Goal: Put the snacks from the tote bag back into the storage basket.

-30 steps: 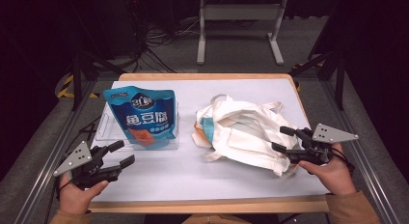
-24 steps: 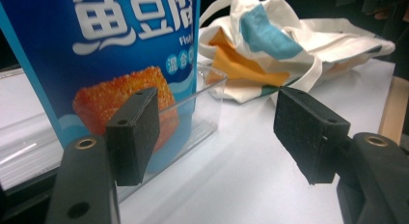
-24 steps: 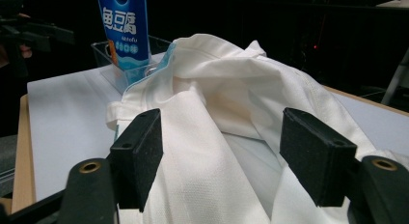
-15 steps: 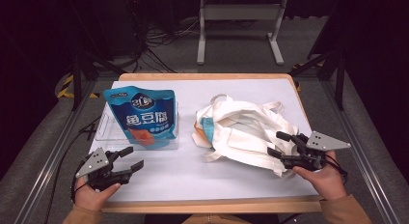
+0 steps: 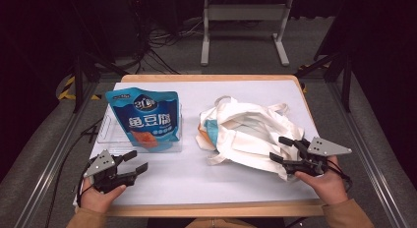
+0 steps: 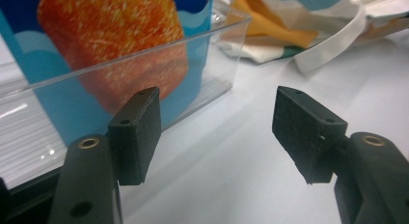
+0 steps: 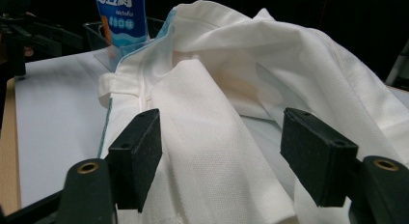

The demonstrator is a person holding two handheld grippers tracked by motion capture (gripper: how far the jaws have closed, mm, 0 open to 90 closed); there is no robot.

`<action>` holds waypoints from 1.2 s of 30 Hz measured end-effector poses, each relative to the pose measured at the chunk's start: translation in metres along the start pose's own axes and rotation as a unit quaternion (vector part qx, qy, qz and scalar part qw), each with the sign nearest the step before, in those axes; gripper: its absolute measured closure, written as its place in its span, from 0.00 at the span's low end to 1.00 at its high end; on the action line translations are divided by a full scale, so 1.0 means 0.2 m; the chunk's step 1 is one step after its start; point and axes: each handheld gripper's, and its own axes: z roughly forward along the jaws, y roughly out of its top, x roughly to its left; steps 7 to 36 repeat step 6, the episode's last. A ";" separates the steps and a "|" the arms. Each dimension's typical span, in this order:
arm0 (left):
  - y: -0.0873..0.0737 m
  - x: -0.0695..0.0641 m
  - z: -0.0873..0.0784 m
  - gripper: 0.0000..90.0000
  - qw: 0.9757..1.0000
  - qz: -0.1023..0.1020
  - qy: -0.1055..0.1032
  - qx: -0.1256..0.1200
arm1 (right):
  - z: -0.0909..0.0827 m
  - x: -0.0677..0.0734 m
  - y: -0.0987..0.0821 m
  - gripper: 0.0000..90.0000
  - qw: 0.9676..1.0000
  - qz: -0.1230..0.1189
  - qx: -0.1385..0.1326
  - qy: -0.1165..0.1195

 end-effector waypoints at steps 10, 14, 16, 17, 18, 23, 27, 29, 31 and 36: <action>0.00 0.00 0.00 0.39 1.000 0.000 0.001 -0.015 | -0.01 0.00 0.01 0.36 1.000 0.000 -0.010 -0.001; 0.00 0.00 0.00 0.39 1.000 0.000 0.001 -0.015 | -0.01 0.00 0.01 0.36 1.000 0.000 -0.010 -0.001; 0.00 0.00 0.00 0.39 1.000 0.000 0.001 -0.015 | -0.01 0.00 0.01 0.36 1.000 0.000 -0.010 -0.001; 0.00 0.00 0.00 0.39 1.000 0.000 0.001 -0.015 | -0.01 0.00 0.01 0.36 1.000 0.000 -0.010 -0.001; 0.00 0.00 0.00 0.39 1.000 0.000 0.001 -0.015 | -0.01 0.00 0.01 0.36 1.000 0.000 -0.010 -0.001; 0.00 0.00 0.00 0.39 1.000 0.000 0.001 -0.015 | -0.01 0.00 0.01 0.36 1.000 0.000 -0.010 -0.001; 0.00 0.00 0.00 0.39 1.000 0.000 0.001 -0.015 | -0.01 0.00 0.01 0.36 1.000 0.000 -0.010 -0.001; 0.00 0.00 0.00 0.39 1.000 0.000 0.001 -0.015 | -0.01 0.00 0.01 0.36 1.000 0.000 -0.010 -0.001; 0.00 0.00 0.00 0.39 1.000 0.000 0.001 -0.015 | -0.01 0.00 0.01 0.36 1.000 0.000 -0.010 -0.001; 0.00 0.00 0.00 0.39 1.000 0.000 0.001 -0.015 | -0.01 0.00 0.01 0.36 1.000 0.000 -0.010 -0.001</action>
